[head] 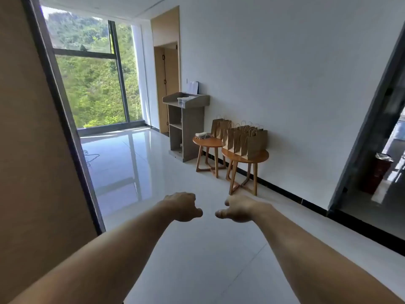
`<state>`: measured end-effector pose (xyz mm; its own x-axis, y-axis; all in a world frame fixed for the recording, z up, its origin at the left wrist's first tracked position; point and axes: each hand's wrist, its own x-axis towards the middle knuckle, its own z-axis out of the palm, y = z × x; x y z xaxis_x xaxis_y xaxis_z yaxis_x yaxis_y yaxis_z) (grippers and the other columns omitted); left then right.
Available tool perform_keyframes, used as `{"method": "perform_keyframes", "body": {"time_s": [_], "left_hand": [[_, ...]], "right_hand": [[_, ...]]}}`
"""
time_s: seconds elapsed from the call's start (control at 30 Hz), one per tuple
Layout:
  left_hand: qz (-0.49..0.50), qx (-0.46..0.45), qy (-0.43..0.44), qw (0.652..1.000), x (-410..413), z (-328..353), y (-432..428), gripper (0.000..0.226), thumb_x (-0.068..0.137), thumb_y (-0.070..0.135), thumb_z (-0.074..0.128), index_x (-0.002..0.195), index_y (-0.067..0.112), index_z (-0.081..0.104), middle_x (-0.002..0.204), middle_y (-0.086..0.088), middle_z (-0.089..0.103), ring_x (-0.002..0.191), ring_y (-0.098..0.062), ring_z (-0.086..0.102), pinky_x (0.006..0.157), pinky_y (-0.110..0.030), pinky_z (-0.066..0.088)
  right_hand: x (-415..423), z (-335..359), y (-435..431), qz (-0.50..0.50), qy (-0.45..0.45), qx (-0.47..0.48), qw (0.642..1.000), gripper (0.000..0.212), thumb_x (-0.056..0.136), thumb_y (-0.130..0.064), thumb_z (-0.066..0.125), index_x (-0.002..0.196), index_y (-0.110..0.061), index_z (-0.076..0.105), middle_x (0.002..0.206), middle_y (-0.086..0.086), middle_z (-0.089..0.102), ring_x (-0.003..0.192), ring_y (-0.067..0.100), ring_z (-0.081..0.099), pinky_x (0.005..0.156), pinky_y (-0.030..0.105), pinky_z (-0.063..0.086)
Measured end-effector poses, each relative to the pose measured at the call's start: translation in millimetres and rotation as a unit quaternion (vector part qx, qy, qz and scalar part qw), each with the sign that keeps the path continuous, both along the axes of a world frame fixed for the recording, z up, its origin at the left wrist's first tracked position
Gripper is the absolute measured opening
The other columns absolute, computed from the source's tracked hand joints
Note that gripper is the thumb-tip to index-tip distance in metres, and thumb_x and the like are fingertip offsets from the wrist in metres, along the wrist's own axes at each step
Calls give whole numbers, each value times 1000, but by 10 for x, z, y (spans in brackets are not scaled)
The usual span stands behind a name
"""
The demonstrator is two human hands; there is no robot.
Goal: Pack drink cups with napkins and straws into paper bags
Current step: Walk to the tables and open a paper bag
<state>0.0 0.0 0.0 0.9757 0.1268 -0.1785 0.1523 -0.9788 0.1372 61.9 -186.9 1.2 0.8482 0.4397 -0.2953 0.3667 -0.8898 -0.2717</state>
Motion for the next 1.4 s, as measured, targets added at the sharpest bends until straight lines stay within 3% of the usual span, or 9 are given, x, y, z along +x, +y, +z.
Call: {"method": "perform_keyframes", "body": {"time_s": [0.3,0.43,0.73,1.1,1.27,1.4], "left_hand": [[-43,16,108,993,1095,-473,591,59,94,48,51,140,11,50,143,-6,50,128,-26,48,103,-40,43],[-52,18,103,993,1615,-472,951,51,93,48,50,126,10,57,133,-7,55,118,-27,53,91,-37,45],[-32,-4,94,995,2819,-493,1510,57,92,49,51,137,13,53,138,-5,54,124,-24,51,95,-36,44],[20,-3,71,997,4745,-256,2030,56,95,47,52,137,9,52,138,-8,54,125,-25,50,97,-35,43],[43,-19,50,998,5506,-232,2276,54,95,46,52,138,13,50,139,-4,53,125,-22,50,85,-30,39],[55,-31,47,997,6173,-322,2613,55,95,46,51,139,13,50,139,-4,53,124,-21,51,85,-29,39]], "right_hand": [[1007,-506,645,7,59,-55,997,63,88,-60,57,127,-9,60,128,6,61,112,24,57,97,40,47],[1446,-517,992,-7,61,-45,997,66,89,-59,58,133,-9,56,135,7,58,119,25,55,101,41,46],[2607,-462,1571,4,56,-35,998,67,90,-58,57,137,-11,53,138,6,55,123,24,53,103,39,45],[4787,-337,2127,50,55,-6,997,63,91,-55,59,137,-13,53,137,6,55,121,24,53,100,38,46],[5637,-325,2456,69,47,-4,996,63,91,-55,57,137,-12,53,136,6,55,122,25,53,102,40,46],[6322,-410,2811,80,52,-2,995,60,92,-53,57,136,-12,54,136,6,56,123,24,53,102,40,46]]}}
